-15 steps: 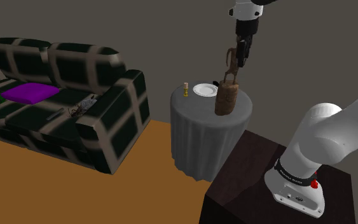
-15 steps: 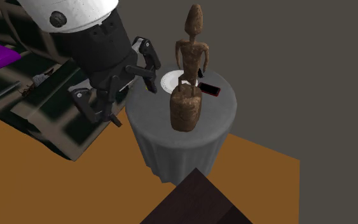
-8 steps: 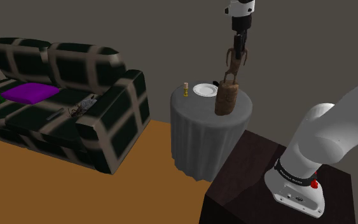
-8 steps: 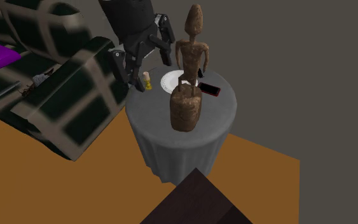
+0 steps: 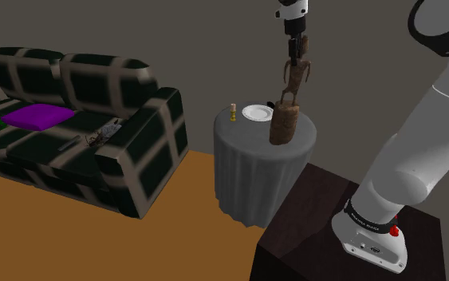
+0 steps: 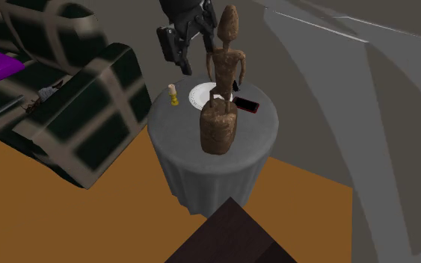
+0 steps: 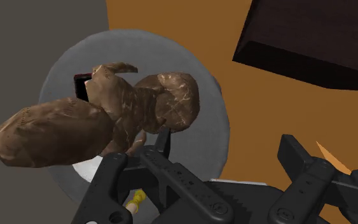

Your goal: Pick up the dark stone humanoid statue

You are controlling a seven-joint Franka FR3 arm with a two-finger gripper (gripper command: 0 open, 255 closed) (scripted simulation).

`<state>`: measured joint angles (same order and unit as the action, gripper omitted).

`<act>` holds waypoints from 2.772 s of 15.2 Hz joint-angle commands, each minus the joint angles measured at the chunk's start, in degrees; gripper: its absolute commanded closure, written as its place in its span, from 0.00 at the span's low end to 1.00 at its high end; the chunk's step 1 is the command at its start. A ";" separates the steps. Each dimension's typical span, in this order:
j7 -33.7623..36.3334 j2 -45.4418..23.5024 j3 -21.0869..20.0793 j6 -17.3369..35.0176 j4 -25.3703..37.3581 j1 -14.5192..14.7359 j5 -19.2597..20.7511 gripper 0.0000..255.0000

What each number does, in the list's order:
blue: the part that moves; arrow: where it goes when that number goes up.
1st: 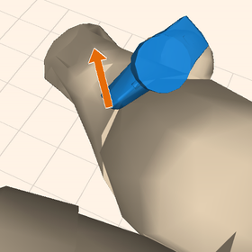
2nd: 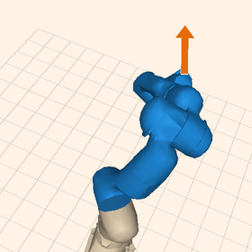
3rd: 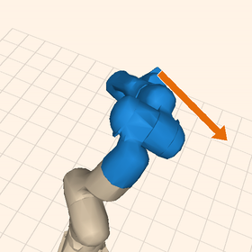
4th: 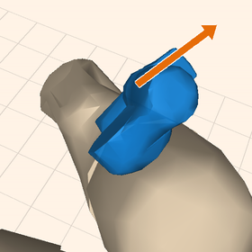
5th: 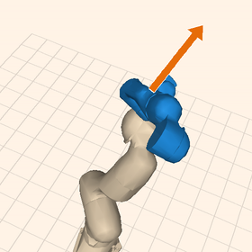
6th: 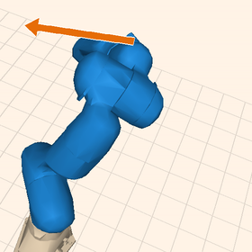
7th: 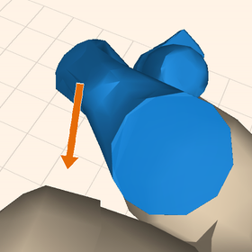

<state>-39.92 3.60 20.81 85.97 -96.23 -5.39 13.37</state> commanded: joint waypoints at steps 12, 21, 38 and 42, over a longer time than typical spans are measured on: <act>-14.64 -24.94 3.63 -4.21 26.88 -7.45 -6.29 0.00; -13.54 -23.74 3.50 -0.14 21.51 -6.84 -5.90 1.00; -16.07 -27.13 3.80 -9.41 34.36 -8.47 -6.98 1.00; -17.31 -29.63 3.90 -13.87 41.41 -9.70 -7.77 1.00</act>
<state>-56.90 -25.32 24.67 73.57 -57.24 -14.73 5.81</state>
